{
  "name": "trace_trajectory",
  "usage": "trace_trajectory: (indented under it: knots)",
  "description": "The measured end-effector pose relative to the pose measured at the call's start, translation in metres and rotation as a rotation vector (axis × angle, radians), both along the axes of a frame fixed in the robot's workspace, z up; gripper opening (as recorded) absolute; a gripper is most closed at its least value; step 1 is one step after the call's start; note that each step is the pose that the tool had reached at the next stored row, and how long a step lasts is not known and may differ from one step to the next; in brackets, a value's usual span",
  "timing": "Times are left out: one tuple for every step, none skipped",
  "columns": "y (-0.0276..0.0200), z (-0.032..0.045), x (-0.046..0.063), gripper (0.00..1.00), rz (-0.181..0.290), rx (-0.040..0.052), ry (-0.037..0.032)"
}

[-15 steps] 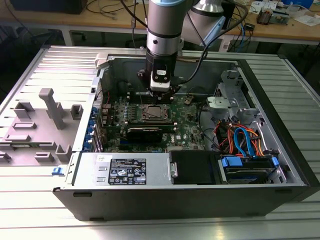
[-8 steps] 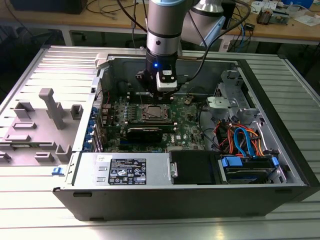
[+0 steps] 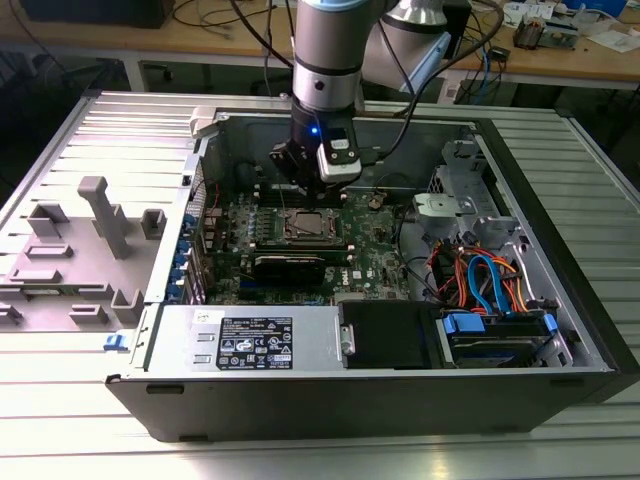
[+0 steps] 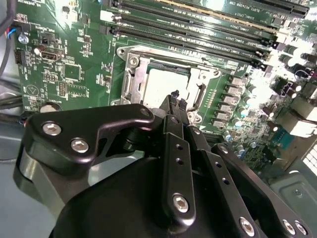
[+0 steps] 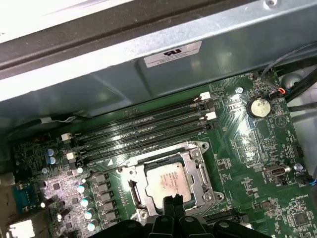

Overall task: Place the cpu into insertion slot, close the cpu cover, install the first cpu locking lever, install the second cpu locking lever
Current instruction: 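Install the first cpu locking lever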

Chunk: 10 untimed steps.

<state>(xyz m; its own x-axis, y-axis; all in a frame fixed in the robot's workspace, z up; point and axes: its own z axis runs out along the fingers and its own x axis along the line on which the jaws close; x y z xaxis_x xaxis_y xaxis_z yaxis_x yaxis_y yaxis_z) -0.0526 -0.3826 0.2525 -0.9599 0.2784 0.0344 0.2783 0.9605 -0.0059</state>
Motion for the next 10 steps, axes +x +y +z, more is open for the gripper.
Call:
trace_trajectory:
  knots:
    - [0.0000,0.0013,0.0000,0.11,0.000,-0.0001,0.0000]
    - [0.0000,0.0028,0.0000,0.11,0.000,-0.0001,0.0001]
    - [0.0000,0.0033,0.0000,0.11,0.001,-0.0001,0.0000]
    - [0.0000,0.0032,-0.0003,0.11,0.001,0.0003,-0.0001]
    - [0.0000,0.0032,-0.0007,0.11,0.003,0.0002,-0.0001]
    - [0.0000,0.0033,-0.0014,0.11,0.007,0.0001,-0.0001]
    - [0.0000,0.0033,-0.0023,0.11,0.012,0.0001,0.0000]
    - [0.0000,0.0033,-0.0033,0.11,0.017,0.0001,0.0000]
    - [0.0000,0.0033,-0.0043,0.11,0.023,0.0001,0.0000]
    - [0.0000,0.0033,-0.0054,0.11,0.029,0.0000,0.0000]
